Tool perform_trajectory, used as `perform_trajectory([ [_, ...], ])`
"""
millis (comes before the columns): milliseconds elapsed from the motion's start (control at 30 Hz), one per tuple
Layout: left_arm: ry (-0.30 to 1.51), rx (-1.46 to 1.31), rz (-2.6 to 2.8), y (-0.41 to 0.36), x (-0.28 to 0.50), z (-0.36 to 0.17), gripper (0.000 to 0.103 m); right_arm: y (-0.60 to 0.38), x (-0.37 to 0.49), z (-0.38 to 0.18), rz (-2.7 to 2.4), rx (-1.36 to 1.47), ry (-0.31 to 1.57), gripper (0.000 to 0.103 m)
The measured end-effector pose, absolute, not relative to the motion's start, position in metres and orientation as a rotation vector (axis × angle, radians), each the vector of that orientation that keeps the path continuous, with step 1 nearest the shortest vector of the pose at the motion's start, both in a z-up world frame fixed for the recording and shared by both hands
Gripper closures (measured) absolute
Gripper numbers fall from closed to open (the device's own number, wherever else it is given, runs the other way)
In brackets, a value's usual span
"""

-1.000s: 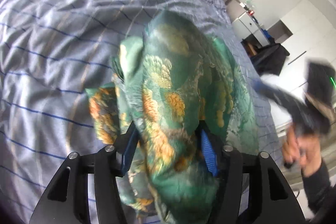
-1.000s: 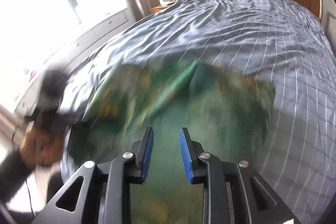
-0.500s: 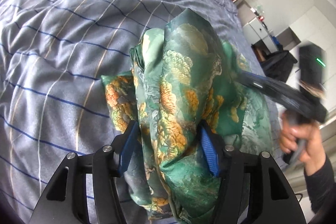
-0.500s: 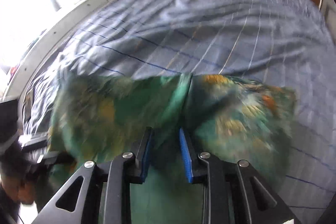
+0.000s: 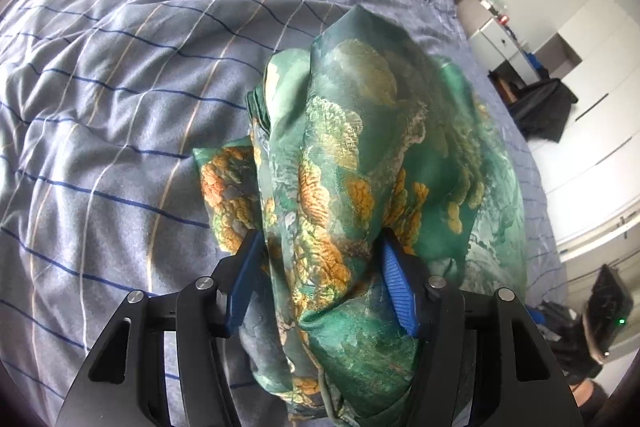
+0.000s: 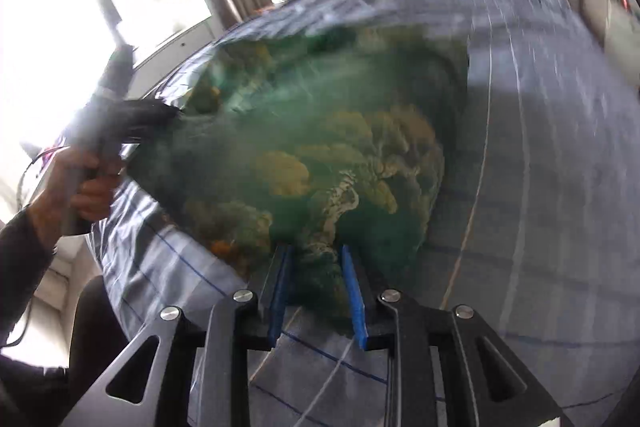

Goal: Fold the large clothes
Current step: 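Lower the held jacket onto the duvet with the left tool and open it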

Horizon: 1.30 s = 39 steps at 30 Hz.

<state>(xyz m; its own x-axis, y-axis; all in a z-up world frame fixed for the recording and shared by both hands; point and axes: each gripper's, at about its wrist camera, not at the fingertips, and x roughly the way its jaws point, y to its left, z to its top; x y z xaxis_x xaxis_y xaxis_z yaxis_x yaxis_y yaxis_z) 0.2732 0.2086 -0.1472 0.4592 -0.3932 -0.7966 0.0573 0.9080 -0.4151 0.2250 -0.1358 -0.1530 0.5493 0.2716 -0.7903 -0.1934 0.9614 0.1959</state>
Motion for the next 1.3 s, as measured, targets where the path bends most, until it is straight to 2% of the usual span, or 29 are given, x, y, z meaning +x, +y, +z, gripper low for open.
perform_trajectory([
  [100, 1.044, -0.330, -0.244, 0.203, 0.271, -0.142, 0.043, -0.133, 0.229, -0.162, 0.265, 0.084, 0.960, 0.076],
  [200, 1.006, -0.325, -0.215, 0.202, 0.261, -0.128, 0.043, -0.128, 0.217, -0.141, 0.253, 0.021, 0.923, 0.076],
  [233, 0.981, -0.309, -0.199, 0.200, 0.254, -0.118, 0.040, -0.128, 0.208, -0.131, 0.242, 0.005, 0.896, 0.067],
  [267, 0.960, -0.289, -0.181, 0.198, 0.248, -0.110, 0.034, -0.130, 0.201, -0.125, 0.227, -0.006, 0.875, 0.050],
  [300, 0.942, -0.271, -0.167, 0.195, 0.241, -0.103, 0.029, -0.135, 0.190, -0.115, 0.207, -0.016, 0.837, 0.043],
  [333, 0.920, -0.251, -0.152, 0.194, 0.234, -0.094, 0.018, -0.141, 0.178, -0.104, 0.187, -0.024, 0.795, 0.030],
  [367, 0.893, -0.216, -0.122, 0.191, 0.223, -0.084, 0.010, -0.145, 0.171, -0.098, 0.173, -0.032, 0.774, 0.021],
  [433, 0.863, -0.137, -0.083, 0.185, 0.208, -0.073, 0.005, -0.157, 0.154, -0.087, 0.112, -0.067, 0.742, 0.020],
  [633, 0.857, 0.115, 0.034, 0.165, 0.174, -0.072, 0.001, -0.203, 0.128, -0.078, -0.038, 0.004, 0.720, 0.020],
  [767, 0.860, 0.175, 0.062, 0.161, 0.156, -0.079, 0.001, -0.222, 0.123, -0.079, -0.118, 0.069, 0.724, 0.020],
  [867, 0.885, 0.179, 0.034, 0.165, 0.145, -0.085, 0.001, -0.228, 0.122, -0.078, -0.137, 0.089, 0.715, 0.020],
  [1000, 1.019, 0.161, -0.055, 0.170, 0.134, -0.105, 0.002, -0.229, 0.122, -0.073, -0.152, 0.081, 0.709, 0.020],
  [1300, 1.155, 0.000, -0.148, 0.197, 0.109, -0.131, 0.002, -0.229, 0.104, -0.046, -0.090, 0.048, 0.499, 0.019],
])
